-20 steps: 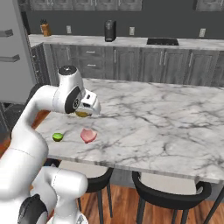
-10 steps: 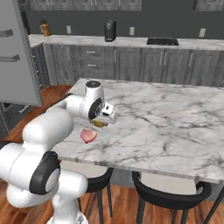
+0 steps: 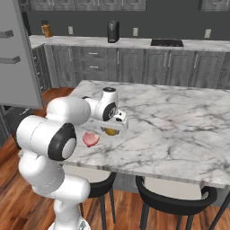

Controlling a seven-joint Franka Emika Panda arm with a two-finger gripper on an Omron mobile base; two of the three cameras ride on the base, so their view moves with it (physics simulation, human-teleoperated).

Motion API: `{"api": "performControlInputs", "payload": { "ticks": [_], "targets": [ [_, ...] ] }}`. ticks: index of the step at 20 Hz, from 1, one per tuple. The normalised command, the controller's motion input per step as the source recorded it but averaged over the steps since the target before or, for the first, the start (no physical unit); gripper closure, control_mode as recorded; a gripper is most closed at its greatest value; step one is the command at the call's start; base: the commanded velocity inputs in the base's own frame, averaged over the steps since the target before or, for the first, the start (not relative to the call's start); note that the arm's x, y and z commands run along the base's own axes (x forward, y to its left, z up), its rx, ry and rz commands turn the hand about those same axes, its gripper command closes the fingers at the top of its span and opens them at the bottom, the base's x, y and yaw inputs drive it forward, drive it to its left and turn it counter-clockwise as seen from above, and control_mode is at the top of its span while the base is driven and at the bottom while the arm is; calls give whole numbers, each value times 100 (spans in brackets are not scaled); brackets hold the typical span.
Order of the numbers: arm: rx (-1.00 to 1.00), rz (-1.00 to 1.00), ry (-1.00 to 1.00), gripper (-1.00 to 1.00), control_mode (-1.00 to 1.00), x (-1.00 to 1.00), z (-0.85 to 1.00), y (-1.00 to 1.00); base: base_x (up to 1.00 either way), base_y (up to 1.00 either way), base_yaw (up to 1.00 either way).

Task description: Open the fridge, remove the kiwi, squash, and steak, and place them on any counter.

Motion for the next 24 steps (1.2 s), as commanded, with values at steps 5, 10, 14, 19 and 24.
{"api": "performControlInputs", "payload": {
  "ticks": [5, 10, 14, 19, 24],
  "targets": [
    [0, 0, -10, 100, -100, -2, -75, -10, 0, 0, 0],
    [0, 0, -29, 100, -100, -18, -50, 0, 0, 0, 0],
    [0, 0, -21, 100, -100, -1, -42, 0, 0, 0, 0],
    [0, 0, 3, 100, -100, 7, -47, 0, 0, 0, 0],
    [-2, 0, 29, -100, -100, 13, 0, 0, 0, 0, 0]
  ]
}}
